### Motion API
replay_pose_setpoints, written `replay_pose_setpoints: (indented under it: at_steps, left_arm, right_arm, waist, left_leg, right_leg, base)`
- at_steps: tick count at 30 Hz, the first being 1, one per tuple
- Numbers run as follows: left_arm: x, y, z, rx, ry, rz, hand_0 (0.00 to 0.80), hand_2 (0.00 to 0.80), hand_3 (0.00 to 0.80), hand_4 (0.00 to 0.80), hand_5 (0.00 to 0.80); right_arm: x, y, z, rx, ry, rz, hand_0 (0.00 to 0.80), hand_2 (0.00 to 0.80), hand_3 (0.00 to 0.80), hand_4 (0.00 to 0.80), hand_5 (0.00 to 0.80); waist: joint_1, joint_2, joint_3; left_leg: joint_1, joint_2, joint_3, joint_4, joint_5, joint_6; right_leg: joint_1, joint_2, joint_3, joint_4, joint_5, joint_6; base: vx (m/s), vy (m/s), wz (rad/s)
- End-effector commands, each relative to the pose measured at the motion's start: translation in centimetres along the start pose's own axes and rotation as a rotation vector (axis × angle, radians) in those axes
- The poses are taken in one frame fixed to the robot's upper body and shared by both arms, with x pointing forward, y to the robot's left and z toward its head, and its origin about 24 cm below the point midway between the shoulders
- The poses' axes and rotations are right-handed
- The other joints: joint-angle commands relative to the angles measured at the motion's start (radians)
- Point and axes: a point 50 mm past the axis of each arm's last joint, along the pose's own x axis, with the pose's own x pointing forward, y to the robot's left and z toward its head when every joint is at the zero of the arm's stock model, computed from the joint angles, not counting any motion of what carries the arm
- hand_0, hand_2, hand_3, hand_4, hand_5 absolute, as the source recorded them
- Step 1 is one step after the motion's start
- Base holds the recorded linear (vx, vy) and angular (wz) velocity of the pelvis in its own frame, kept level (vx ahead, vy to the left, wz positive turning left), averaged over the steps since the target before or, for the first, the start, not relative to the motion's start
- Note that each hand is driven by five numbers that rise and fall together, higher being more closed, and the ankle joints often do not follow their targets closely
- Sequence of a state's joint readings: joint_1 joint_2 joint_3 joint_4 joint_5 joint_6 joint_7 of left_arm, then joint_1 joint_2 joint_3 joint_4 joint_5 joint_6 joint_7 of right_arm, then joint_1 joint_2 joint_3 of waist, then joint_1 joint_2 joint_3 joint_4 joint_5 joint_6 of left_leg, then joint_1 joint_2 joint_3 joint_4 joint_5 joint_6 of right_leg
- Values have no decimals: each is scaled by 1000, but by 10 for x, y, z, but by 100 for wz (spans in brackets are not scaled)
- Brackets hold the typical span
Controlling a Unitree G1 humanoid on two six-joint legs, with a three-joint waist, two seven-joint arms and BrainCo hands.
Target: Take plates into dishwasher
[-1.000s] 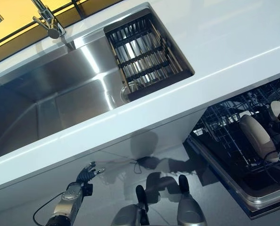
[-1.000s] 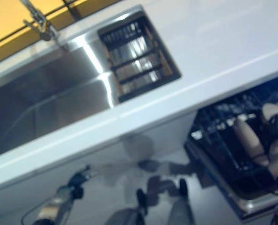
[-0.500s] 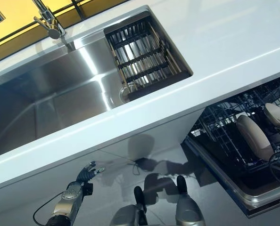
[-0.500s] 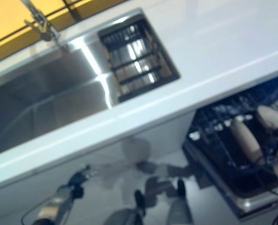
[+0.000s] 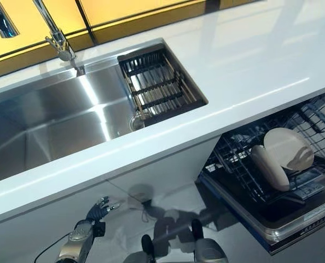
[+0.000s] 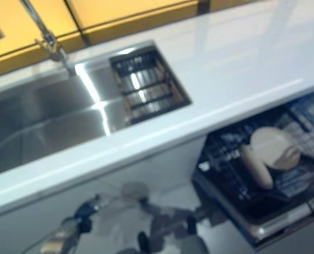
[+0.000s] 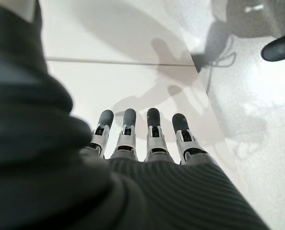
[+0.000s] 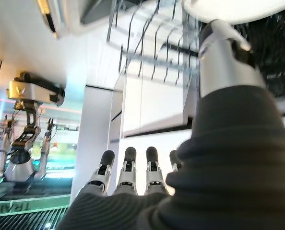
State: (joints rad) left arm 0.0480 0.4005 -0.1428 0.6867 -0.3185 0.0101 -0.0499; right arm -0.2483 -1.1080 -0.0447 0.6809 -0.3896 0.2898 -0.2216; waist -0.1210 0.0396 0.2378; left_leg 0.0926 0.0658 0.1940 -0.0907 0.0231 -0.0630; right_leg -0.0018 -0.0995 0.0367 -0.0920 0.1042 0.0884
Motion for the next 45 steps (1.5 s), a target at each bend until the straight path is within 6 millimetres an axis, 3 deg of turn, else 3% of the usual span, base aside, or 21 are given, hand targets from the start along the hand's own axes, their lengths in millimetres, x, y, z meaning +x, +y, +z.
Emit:
replay_pose_setpoints:
  at_steps: [1,9,20,23,26,30,32,33,34,35,37,40,41,43,45]
  left_arm:
    - [0,16,2,88,-15,25,0,0,0,0,0]
    - [-5,23,-13,120,41,37,0,0,0,0,0]
    - [-7,32,-24,157,90,63,0,0,0,0,0]
    - [-10,42,-31,158,137,120,0,0,0,0,0]
    - [-14,52,-42,152,204,185,0,0,0,0,0]
    - [-14,65,-40,113,222,267,0,0,0,0,0]
    - [-5,69,-10,108,109,268,0,0,0,0,0]
    - [-4,70,-5,103,88,269,0,0,0,0,0]
    - [-2,69,1,93,56,259,0,0,0,0,0]
    - [0,68,6,88,34,244,0,0,0,0,0]
    - [2,64,12,77,6,223,0,0,0,0,0]
    - [5,59,14,21,7,218,0,0,0,0,0]
    - [7,59,19,0,4,226,0,0,0,0,0]
    - [11,60,27,-12,7,224,0,0,0,0,0]
    - [12,60,26,0,20,224,0,0,0,0,0]
  right_arm:
    - [9,-39,-14,-34,32,-134,0,0,0,0,0]
    - [7,-49,-26,-33,48,-153,0,0,0,0,0]
    - [-1,-35,-34,-8,34,-139,0,0,0,0,0]
    - [-3,-30,-32,8,18,-137,0,0,0,0,0]
    - [-3,-29,-31,9,25,-149,0,0,0,0,0]
    - [-3,-25,-41,4,114,-164,0,0,0,0,0]
    - [0,-33,-53,68,218,-224,0,0,0,0,0]
    - [0,-35,-57,67,234,-231,0,0,0,0,0]
    - [-1,-38,-66,65,266,-240,0,0,0,0,0]
    - [-3,-40,-75,65,294,-251,0,0,0,0,0]
    - [-7,-44,-88,50,327,-269,0,0,0,0,0]
    - [-10,-53,-99,55,370,-300,0,0,0,0,0]
    - [-8,-55,-99,69,387,-305,0,0,0,0,0]
    - [-4,-58,-99,77,414,-318,0,0,0,0,0]
    - [-3,-56,-102,103,438,-308,0,0,0,0,0]
  waist:
    - [17,-45,-71]
    - [17,-62,-101]
    - [13,-66,-111]
    - [8,-71,-114]
    - [8,-75,-98]
    - [16,-70,-70]
    - [33,-71,-16]
    - [27,-75,-12]
    - [2,-78,-23]
    - [-19,-81,-36]
    - [-53,-76,-56]
    - [-98,-33,-71]
    - [-107,-17,-49]
    - [-128,-15,-16]
    - [-137,-26,-7]
  left_leg:
    - [39,8,-31,6,-59,9]
    - [46,16,-28,6,-60,9]
    - [54,19,-25,4,-66,11]
    - [67,35,-25,35,-81,12]
    - [48,58,-41,115,-105,8]
    - [7,69,-72,34,-12,-12]
    - [-120,64,-70,53,53,-42]
    - [-123,68,-52,79,40,-39]
    - [-85,74,6,129,1,-42]
    - [-50,83,29,187,-20,-46]
    - [5,88,13,272,-27,-50]
    - [110,66,-70,366,-45,-51]
    - [118,41,-110,316,-105,-32]
    - [143,35,-77,251,-236,-5]
    - [168,32,-38,214,-286,11]
  right_leg:
    - [11,-7,-15,5,-11,55]
    - [17,-1,-12,5,-12,58]
    - [16,-2,0,5,-10,64]
    - [22,-1,7,23,-23,50]
    - [1,12,-13,113,-72,22]
    - [-4,43,-32,98,-68,11]
    - [-20,45,-39,49,-36,12]
    - [-29,37,-49,43,-32,10]
    - [-53,17,-80,34,-18,2]
    - [-72,4,-91,33,-6,-11]
    - [-107,-4,-96,38,12,-29]
    - [-211,16,-88,97,16,-45]
    - [-292,35,-66,159,18,-39]
    - [-390,12,-39,226,50,-2]
    - [-423,-17,-47,234,80,31]
  base:
    - [32,22,-1]
    - [22,8,-1]
    - [1,-9,0]
    - [46,-145,-2]
    - [77,-214,-6]
    - [-63,-147,6]
    - [-545,-94,28]
    - [-483,-6,27]
    - [-370,84,23]
    - [-303,105,22]
    - [-311,136,62]
    - [-392,193,34]
    - [-546,209,46]
    - [-517,186,37]
    - [-395,123,33]
